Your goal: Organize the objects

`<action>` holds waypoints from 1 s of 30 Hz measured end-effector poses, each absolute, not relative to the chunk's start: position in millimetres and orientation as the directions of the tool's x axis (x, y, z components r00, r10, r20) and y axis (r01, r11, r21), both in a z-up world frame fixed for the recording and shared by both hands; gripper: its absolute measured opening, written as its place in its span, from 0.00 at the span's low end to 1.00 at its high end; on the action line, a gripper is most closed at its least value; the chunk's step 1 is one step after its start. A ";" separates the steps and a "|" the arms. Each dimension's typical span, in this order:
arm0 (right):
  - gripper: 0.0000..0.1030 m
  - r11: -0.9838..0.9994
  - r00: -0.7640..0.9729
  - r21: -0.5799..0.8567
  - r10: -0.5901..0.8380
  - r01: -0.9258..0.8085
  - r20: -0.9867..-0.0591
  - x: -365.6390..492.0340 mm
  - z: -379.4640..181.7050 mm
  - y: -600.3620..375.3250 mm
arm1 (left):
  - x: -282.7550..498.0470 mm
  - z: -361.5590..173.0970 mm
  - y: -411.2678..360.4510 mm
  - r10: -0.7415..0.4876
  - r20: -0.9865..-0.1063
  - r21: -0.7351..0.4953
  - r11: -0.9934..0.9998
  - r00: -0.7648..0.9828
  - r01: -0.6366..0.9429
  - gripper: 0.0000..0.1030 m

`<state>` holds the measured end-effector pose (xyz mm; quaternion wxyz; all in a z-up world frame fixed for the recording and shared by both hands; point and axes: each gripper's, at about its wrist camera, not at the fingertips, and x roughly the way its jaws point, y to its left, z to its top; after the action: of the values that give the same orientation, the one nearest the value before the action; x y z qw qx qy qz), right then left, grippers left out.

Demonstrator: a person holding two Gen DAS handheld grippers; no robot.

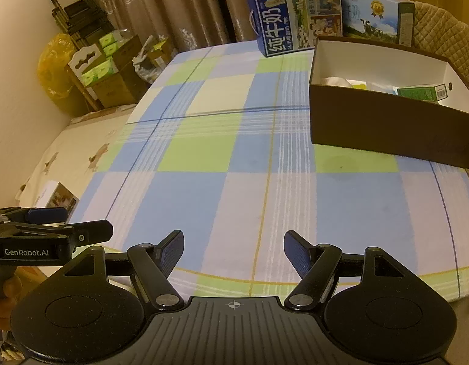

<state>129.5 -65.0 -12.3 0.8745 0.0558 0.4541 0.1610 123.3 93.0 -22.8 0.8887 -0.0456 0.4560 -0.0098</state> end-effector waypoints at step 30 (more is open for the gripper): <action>0.68 0.944 0.534 0.247 0.329 -0.221 -0.779 130.5 -14.0 -68.0 | 122.6 -25.0 93.7 -0.052 -0.813 -0.080 0.997 0.580 -0.022 0.96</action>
<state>130.5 -68.0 -14.0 0.8737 0.0592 0.4565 0.1572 122.6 93.7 -25.0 0.8879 -0.0406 0.4582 -0.0085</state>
